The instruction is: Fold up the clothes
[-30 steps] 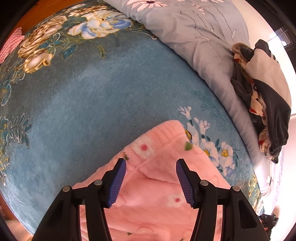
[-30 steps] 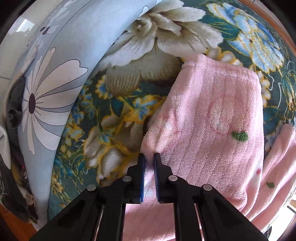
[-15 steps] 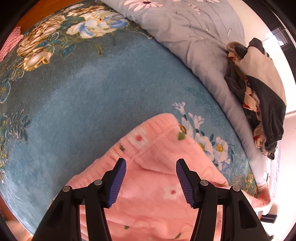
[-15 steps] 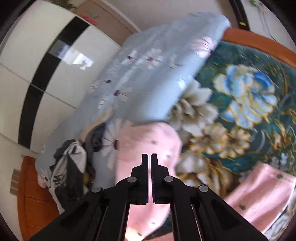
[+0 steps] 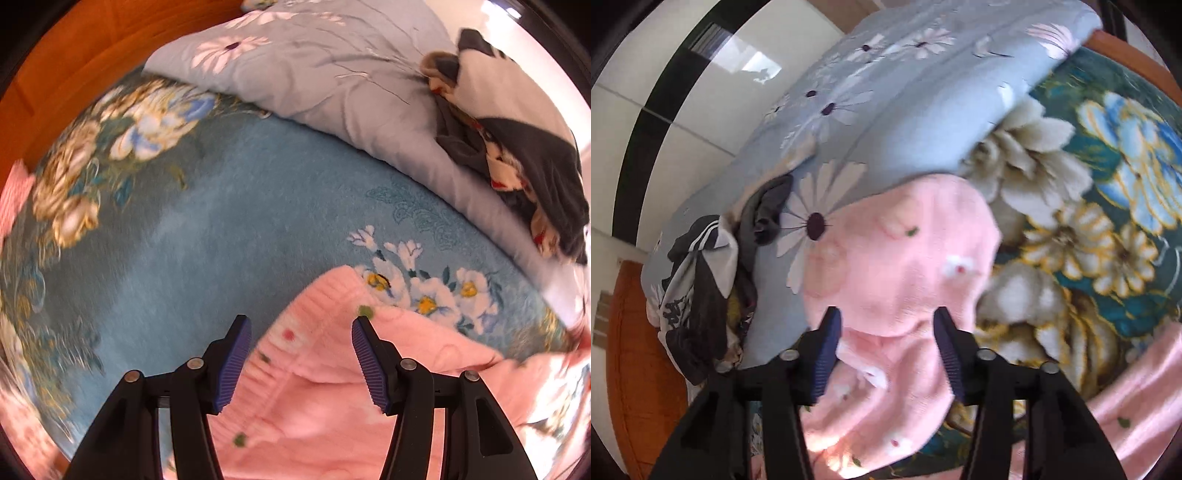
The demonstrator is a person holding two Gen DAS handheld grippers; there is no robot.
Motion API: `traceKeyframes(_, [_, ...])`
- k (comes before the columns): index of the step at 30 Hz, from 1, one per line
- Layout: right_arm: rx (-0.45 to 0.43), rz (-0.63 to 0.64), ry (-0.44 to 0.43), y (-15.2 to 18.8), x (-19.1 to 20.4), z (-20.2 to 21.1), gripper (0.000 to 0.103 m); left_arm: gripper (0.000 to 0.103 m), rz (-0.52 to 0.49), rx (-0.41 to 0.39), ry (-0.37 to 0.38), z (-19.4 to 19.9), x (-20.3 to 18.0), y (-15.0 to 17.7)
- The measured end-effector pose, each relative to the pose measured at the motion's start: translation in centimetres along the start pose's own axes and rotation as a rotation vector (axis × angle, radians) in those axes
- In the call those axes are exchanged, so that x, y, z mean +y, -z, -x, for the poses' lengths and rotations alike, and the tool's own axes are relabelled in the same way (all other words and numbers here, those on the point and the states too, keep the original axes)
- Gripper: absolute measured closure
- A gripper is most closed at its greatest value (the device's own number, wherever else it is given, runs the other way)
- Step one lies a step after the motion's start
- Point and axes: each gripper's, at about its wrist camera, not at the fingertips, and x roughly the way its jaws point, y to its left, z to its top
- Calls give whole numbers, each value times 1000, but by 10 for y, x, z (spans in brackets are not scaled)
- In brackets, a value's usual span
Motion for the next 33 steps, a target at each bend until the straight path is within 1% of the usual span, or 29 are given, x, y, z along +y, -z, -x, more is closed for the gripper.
traceKeyframes(1, [1, 22, 1, -4, 13, -4, 45, 37, -13, -1, 3, -2, 3, -2])
traceKeyframes(3, [9, 62, 45, -10, 33, -16, 45, 35, -30, 2, 10, -8, 8, -5])
traceKeyframes(7, [65, 107, 146, -16, 53, -43, 45, 34, -2, 40, 37, -29, 16, -14])
traceKeyframes(9, [83, 119, 214, -17, 56, -55, 45, 34, 20, 59, 79, -38, 16, -21])
traceKeyframes(13, [111, 127, 321, -21, 51, -70, 45, 33, 41, 104, 157, -56, 10, -33])
traceKeyframes(15, [113, 126, 352, -22, 42, -66, 46, 33, 52, 143, 174, -65, 5, -36])
traceKeyframes(16, [112, 125, 366, -22, 37, -64, 53, 33, 56, 156, 180, -68, 3, -37])
traceKeyframes(17, [112, 124, 380, -23, 32, -61, 68, 35, 58, 164, 186, -71, 0, -36])
traceKeyframes(18, [118, 114, 386, -22, 24, -57, 77, 35, 62, 172, 195, -73, -2, -35])
traceKeyframes(19, [126, 101, 389, -22, 16, -54, 91, 35, 66, 180, 205, -75, -5, -33])
traceKeyframes(21, [132, 60, 355, -18, -2, -42, 94, 39, 73, 178, 214, -74, -8, -31])
traceKeyframes(22, [130, 38, 335, -14, -12, -35, 94, 45, 77, 175, 217, -73, -9, -30])
traceKeyframes(23, [128, 16, 315, -10, -22, -28, 95, 55, 80, 172, 219, -72, -10, -30])
traceKeyframes(24, [127, -2, 297, -5, -31, -22, 95, 60, 83, 168, 222, -71, -12, -29])
traceKeyframes(25, [126, -19, 280, 1, -40, -16, 95, 69, 87, 165, 224, -70, -13, -28])
traceKeyframes(27, [123, -51, 237, 11, -55, -5, 96, 77, 94, 159, 230, -68, -16, -26])
traceKeyframes(29, [114, -84, 190, 14, -62, 4, 96, 86, 100, 152, 235, -66, -19, -24])
traceKeyframes(30, [107, -97, 168, 12, -62, 8, 96, 88, 104, 149, 238, -65, -20, -23])
traceKeyframes(31, [100, -109, 146, 8, -61, 11, 96, 89, 119, 129, 245, -60, -19, -25])
traceKeyframes(33, [74, -107, 93, -3, -48, 19, 96, 89, 159, 55, 288, -40, -14, -34])
